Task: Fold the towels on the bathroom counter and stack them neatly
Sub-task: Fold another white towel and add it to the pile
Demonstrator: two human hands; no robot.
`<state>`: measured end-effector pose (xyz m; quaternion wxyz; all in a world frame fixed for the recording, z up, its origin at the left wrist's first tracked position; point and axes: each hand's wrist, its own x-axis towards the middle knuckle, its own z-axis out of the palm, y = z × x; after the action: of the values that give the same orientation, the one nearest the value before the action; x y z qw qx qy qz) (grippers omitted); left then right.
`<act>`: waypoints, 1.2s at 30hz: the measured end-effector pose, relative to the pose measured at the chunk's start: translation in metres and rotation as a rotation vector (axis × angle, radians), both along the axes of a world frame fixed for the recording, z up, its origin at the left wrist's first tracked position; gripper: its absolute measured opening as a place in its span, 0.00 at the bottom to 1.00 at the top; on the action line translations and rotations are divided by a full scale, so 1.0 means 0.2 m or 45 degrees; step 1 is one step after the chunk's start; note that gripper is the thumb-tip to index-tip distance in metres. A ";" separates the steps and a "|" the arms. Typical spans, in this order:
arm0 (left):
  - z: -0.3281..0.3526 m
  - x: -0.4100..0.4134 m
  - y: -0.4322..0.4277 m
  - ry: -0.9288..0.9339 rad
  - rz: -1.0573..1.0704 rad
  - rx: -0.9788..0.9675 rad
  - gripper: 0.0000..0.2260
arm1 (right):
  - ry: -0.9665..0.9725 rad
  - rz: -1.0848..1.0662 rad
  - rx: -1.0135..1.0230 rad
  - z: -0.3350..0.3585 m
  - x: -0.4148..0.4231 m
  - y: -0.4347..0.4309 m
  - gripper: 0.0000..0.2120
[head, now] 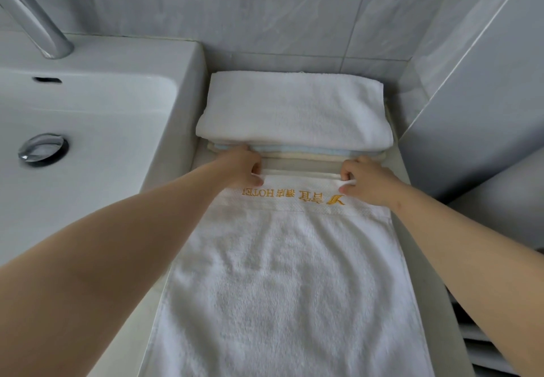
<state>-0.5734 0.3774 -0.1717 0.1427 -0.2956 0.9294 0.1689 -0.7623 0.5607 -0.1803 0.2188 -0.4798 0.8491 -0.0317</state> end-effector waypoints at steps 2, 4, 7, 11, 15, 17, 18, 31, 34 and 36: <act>0.01 0.02 0.01 -0.012 -0.065 -0.015 0.07 | 0.094 0.036 -0.007 0.02 0.02 0.02 0.08; 0.02 0.05 0.02 -0.005 -0.099 -0.014 0.06 | 0.159 0.029 -0.046 0.04 0.05 0.05 0.09; 0.05 0.11 0.05 0.107 -0.105 0.019 0.07 | 0.150 -0.043 -0.160 0.05 0.08 0.12 0.07; 0.11 0.20 0.13 0.218 -0.102 -0.088 0.09 | 0.021 -0.097 -0.336 0.10 0.15 0.22 0.11; 0.17 0.29 0.20 0.236 -0.142 -0.277 0.10 | 0.029 -0.141 -0.468 0.15 0.22 0.30 0.11; 0.19 0.34 0.23 0.322 -0.142 -0.362 0.10 | 0.072 -0.180 -0.591 0.18 0.27 0.35 0.10; 0.20 0.36 0.25 0.410 -0.139 -0.423 0.11 | 0.152 -0.185 -0.711 0.19 0.29 0.37 0.10; 0.28 0.36 0.30 0.532 -0.129 -0.777 0.10 | 0.703 -0.225 -0.761 0.24 0.35 0.38 0.07; 0.30 0.32 0.28 0.569 -0.044 -0.796 0.11 | 0.760 -0.287 -0.789 0.27 0.35 0.35 0.07; 0.31 0.31 0.26 0.667 -0.028 -0.824 0.13 | 0.800 -0.311 -0.817 0.30 0.34 0.33 0.07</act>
<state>-0.5107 0.4302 -0.1102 -0.1971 -0.2623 0.9425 -0.0640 -0.6944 0.6273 -0.1211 -0.2138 -0.4061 0.8718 -0.1713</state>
